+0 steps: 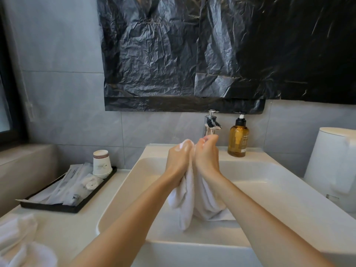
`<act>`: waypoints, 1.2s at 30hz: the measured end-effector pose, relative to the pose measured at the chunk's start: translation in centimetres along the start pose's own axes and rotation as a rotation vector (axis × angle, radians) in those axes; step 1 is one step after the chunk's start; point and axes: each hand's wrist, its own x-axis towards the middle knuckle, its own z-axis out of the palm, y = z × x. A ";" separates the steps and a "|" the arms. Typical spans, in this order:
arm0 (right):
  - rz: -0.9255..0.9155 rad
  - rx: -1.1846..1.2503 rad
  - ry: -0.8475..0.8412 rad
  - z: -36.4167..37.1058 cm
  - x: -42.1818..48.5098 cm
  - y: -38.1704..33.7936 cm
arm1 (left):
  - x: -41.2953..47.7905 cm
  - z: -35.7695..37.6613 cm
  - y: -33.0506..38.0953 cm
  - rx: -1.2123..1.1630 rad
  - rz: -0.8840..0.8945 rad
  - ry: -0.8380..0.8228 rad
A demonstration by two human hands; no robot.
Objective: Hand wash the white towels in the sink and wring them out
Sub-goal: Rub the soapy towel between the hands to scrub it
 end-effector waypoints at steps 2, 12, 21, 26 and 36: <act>-0.055 -0.035 -0.026 0.2 -1.1 0.1 | 0.2 -0.2 -0.1 0.041 -0.001 0.015; -0.105 -0.071 -0.125 0.5 -2.6 0.2 | 1.0 -0.4 -0.8 0.008 -0.037 0.069; -0.095 -0.042 -0.096 0.1 -2.3 0.0 | 0.6 -0.3 -0.7 0.051 -0.010 0.016; -0.003 0.046 0.031 -0.2 -0.2 -0.3 | -0.1 0.0 -0.4 -0.010 0.016 -0.023; -0.048 -0.013 0.019 -0.2 -0.9 0.0 | 0.2 -0.1 -0.7 0.042 0.032 -0.046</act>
